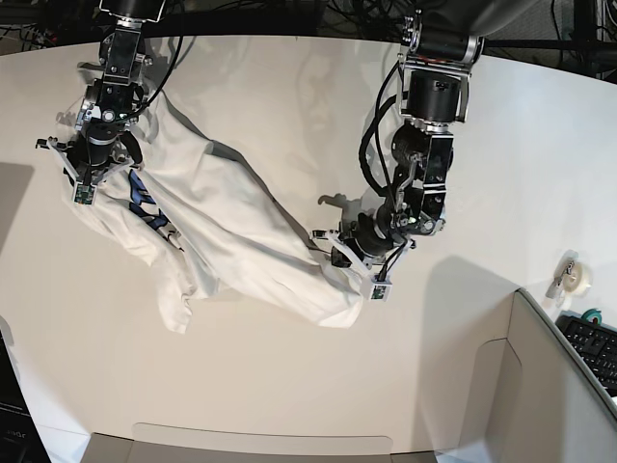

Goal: Layout the t-shirt on the table in an organized manner, then fold the t-shirt properly

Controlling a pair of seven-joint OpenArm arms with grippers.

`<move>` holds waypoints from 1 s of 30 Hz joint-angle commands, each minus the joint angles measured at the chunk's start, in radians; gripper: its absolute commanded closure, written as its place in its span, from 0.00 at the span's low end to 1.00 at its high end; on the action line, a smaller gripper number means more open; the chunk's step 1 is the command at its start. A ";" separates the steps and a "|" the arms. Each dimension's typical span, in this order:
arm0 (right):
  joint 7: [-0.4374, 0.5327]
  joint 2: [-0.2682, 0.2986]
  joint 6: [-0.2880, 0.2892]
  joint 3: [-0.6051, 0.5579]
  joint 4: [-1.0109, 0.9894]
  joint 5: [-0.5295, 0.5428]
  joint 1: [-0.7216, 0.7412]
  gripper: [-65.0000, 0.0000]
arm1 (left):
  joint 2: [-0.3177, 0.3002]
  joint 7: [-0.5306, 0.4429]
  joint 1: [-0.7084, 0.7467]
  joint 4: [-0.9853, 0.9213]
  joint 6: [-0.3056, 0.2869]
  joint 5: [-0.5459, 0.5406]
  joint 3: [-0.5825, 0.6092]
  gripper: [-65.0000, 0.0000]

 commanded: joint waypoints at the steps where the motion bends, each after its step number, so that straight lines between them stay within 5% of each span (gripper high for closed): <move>1: -0.159 -0.010 0.047 0.002 -0.024 0.041 -0.021 1.00 | 0.004 -0.002 -0.027 0.023 -0.003 -0.008 0.000 0.97; 6: -0.159 -0.010 0.047 0.002 -0.024 0.041 -0.020 1.00 | 0.019 -0.003 -0.035 0.023 -0.003 -0.008 -0.001 0.79; 13: -0.159 -0.011 0.047 0.002 -0.024 0.041 -0.026 1.00 | 0.019 -0.034 -0.052 0.017 0.006 -0.008 -0.001 0.73; 17: -0.159 -0.011 0.047 0.002 -0.022 0.041 -0.026 1.00 | 0.019 -0.060 -0.065 -0.013 0.140 -0.007 0.003 0.73; 23: -0.159 -0.011 0.047 0.002 -0.019 0.041 -0.026 1.00 | 0.019 -0.083 -0.130 -0.112 0.258 -0.007 0.045 0.69; 30: -0.159 -0.011 0.048 0.002 -0.019 0.041 -0.028 1.00 | 0.019 -0.103 -0.125 -0.118 0.287 -0.013 0.042 0.67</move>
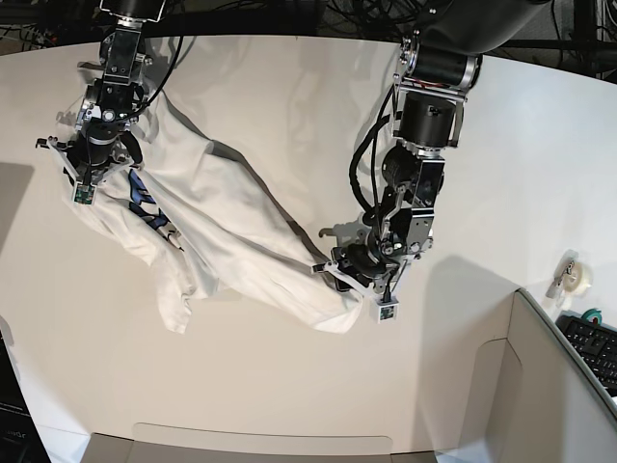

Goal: Layout the t-shirt on the table in an organized manner, then fold the t-shirt properly

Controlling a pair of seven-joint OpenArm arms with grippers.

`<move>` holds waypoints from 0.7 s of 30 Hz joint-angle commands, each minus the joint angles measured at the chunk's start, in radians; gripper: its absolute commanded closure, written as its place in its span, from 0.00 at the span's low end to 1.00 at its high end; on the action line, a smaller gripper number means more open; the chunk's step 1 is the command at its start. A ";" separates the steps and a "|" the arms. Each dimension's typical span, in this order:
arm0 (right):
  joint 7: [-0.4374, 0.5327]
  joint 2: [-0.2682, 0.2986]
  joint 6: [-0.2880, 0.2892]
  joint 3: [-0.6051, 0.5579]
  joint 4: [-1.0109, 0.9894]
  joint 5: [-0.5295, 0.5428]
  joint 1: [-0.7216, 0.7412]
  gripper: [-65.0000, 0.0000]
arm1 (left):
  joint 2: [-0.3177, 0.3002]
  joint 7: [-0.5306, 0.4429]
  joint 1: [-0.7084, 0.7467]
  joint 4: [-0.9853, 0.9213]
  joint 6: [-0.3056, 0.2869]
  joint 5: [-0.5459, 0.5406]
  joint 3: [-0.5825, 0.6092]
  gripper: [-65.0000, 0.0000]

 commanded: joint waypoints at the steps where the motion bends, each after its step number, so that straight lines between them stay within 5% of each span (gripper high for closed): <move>1: -0.155 -0.009 0.048 0.002 -0.023 0.041 -0.026 1.00 | 0.002 0.001 -0.023 0.012 0.007 -0.001 -0.003 0.67; 21: -0.155 -0.009 0.048 0.002 -0.026 0.041 -0.026 1.00 | 0.083 0.039 -0.023 0.013 0.004 -0.003 -0.011 0.67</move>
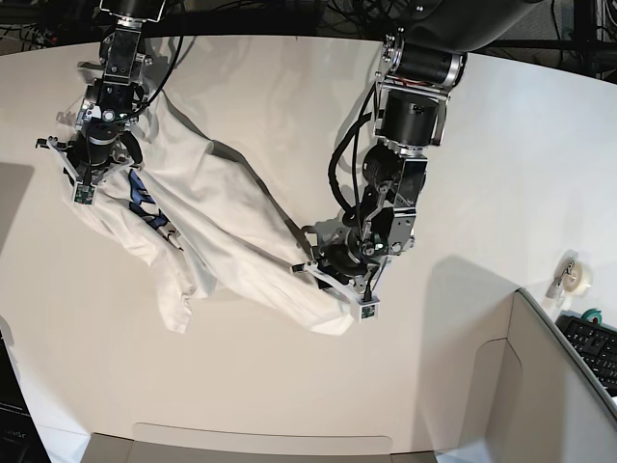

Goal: Layout the t-shirt on the table in an organized manner, then fold the t-shirt properly

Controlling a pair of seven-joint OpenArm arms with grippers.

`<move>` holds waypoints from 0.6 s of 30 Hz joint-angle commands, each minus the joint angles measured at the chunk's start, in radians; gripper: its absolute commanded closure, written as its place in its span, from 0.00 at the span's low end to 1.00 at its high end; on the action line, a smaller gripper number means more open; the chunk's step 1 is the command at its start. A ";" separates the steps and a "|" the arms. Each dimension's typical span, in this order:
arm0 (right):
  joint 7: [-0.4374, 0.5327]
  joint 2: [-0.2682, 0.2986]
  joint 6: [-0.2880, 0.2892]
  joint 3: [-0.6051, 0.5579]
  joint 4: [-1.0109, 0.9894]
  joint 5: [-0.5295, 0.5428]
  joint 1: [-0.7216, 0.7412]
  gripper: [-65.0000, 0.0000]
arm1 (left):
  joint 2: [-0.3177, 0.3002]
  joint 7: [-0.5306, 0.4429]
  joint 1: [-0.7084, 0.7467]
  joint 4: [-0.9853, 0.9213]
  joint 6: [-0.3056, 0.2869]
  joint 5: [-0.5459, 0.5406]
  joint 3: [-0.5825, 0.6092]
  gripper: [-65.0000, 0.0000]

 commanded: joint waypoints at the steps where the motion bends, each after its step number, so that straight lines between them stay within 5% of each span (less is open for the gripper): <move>1: -0.155 -0.009 0.048 0.002 -0.026 0.041 -0.026 1.00 | 0.010 0.009 -0.022 0.012 -0.007 -0.007 0.000 0.67; 5: -0.155 -0.017 0.048 0.002 -0.026 0.041 -0.026 1.00 | 0.011 -0.008 0.004 0.007 -0.010 -0.007 0.007 0.70; 9: -0.155 -0.023 0.048 0.002 -0.026 0.040 -0.026 1.00 | 0.008 -0.060 0.025 0.003 -0.010 -0.006 0.009 1.00; 18: -0.155 -0.023 0.049 0.002 -0.024 0.040 -0.026 1.00 | -0.043 -0.063 0.041 0.069 -0.010 -0.006 0.006 0.99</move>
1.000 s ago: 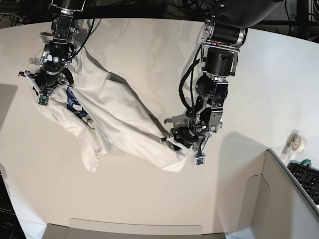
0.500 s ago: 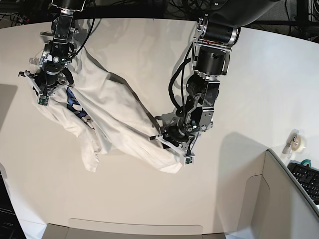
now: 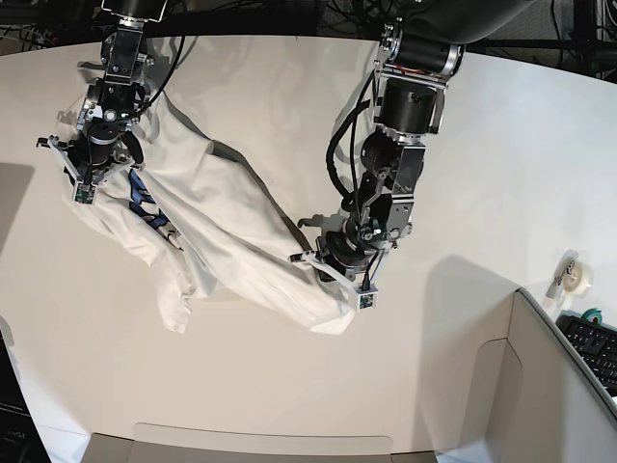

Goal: Layout the t-shirt on the table in an organized manner, then fold the t-shirt properly

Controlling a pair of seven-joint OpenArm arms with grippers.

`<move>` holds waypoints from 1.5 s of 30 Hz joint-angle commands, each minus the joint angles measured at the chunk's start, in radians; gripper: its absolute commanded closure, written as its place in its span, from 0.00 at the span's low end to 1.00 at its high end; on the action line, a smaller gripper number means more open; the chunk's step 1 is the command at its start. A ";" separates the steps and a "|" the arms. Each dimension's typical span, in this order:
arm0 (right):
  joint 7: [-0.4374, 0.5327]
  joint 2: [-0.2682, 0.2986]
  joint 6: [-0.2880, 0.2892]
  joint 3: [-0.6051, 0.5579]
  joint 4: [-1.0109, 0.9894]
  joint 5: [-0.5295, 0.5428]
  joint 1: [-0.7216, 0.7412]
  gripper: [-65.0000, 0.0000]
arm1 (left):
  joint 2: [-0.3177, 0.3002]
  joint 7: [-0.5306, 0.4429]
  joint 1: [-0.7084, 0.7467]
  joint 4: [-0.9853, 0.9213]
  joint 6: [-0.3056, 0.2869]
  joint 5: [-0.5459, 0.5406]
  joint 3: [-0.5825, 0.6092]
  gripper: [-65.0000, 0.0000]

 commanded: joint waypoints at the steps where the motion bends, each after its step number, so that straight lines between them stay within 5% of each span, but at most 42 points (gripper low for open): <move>1: -0.155 -0.014 0.054 0.002 -0.023 0.044 -0.027 1.00 | -0.027 -0.005 -0.004 0.055 0.011 0.016 0.002 0.99; 17: -0.155 -0.005 0.054 0.002 -0.021 0.039 -0.027 1.00 | -0.331 0.242 0.094 0.539 0.008 0.016 0.005 0.99; 30: -0.155 0.031 0.054 0.000 -0.021 0.039 -0.030 1.00 | -0.518 0.482 0.041 0.588 -0.256 0.022 0.005 0.99; 37: -0.155 0.058 0.054 0.000 -0.012 0.038 -0.041 1.00 | -0.613 0.491 -0.010 0.517 -0.256 0.022 0.013 0.99; 45: -0.156 0.086 0.054 0.000 -0.012 -0.081 -0.033 1.00 | -0.765 0.497 -0.120 0.411 -0.257 0.022 0.384 0.99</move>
